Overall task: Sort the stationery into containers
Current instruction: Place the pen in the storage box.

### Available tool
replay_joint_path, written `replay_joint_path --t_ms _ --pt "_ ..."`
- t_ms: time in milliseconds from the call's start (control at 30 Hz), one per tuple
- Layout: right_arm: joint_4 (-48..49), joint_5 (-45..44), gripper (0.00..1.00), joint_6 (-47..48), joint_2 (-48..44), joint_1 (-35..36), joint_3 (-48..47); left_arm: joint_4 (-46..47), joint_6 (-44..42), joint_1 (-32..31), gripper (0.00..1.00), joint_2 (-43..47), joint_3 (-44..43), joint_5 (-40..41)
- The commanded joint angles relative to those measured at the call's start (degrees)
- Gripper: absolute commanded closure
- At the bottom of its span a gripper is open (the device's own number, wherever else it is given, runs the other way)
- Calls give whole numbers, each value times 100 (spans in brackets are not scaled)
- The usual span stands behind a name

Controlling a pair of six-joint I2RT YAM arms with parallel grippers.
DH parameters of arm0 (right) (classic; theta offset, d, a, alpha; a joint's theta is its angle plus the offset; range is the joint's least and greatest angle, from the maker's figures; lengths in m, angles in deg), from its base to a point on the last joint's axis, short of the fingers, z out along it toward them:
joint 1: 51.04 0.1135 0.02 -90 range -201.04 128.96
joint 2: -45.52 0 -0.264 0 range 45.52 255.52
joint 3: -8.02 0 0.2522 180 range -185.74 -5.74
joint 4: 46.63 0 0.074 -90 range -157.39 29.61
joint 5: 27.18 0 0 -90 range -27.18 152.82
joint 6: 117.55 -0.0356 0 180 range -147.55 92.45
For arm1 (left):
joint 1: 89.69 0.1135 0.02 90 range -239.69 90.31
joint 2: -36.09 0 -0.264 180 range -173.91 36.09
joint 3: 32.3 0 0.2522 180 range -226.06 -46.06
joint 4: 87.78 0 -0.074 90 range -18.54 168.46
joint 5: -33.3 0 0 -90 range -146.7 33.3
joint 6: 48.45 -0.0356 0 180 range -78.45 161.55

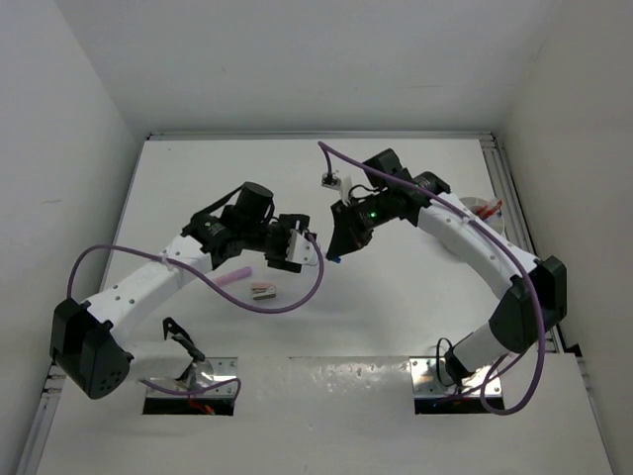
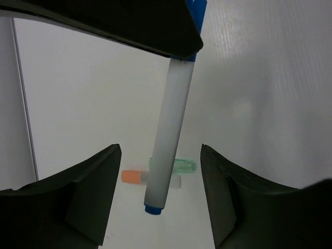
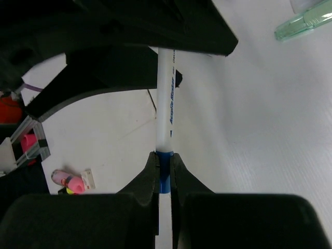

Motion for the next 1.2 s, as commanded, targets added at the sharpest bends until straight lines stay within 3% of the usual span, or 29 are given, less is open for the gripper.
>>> replay_joint_path --t_ms 0,100,133,167,200,233,267,300,400,433,567,700,800,1000,1167 --pt "43 222 100 -173 -270 27 -23 -116 -242 -169 32 -19 -205 44" --pt "51 239 100 -217 -323 27 -84 -292 -374 -309 58 25 -205 61" --pt "43 213 100 -243 -332 18 -102 -292 -322 -327 76 43 -205 87" --pt "25 204 100 -243 -341 9 -180 -266 -269 -336 84 78 -205 96" --pt "34 117 98 -243 -332 -17 -233 -240 -69 -354 96 95 -205 114" --pt "25 47 90 -269 -341 -52 -321 -144 73 -354 100 113 -231 131" --pt "25 -15 70 -270 -341 -96 -591 -100 248 -345 100 139 -257 114" --pt "25 -68 60 -287 -315 -244 -768 -56 450 -301 100 157 -292 88" --pt "375 -183 37 -664 -297 -770 -1428 286 1983 -30 100 210 -424 -359" --pt "498 -174 35 -935 -306 -912 -1612 514 2347 24 100 227 -442 -500" --pt "1306 -78 30 -1876 -437 -1580 -1466 1385 4649 199 100 210 -381 -378" --pt "2254 -16 30 -2624 -622 -1705 -955 2316 7325 524 100 96 -214 -712" --pt "2896 -199 30 -3125 -736 -1617 -586 2941 8463 569 100 -1 -178 -757" --pt "3619 -420 30 -4319 -421 -1406 -375 3047 9144 631 100 -159 -415 -448" --pt "3988 -385 30 -4585 -244 -1186 -374 3319 9346 622 100 -195 -337 -370"
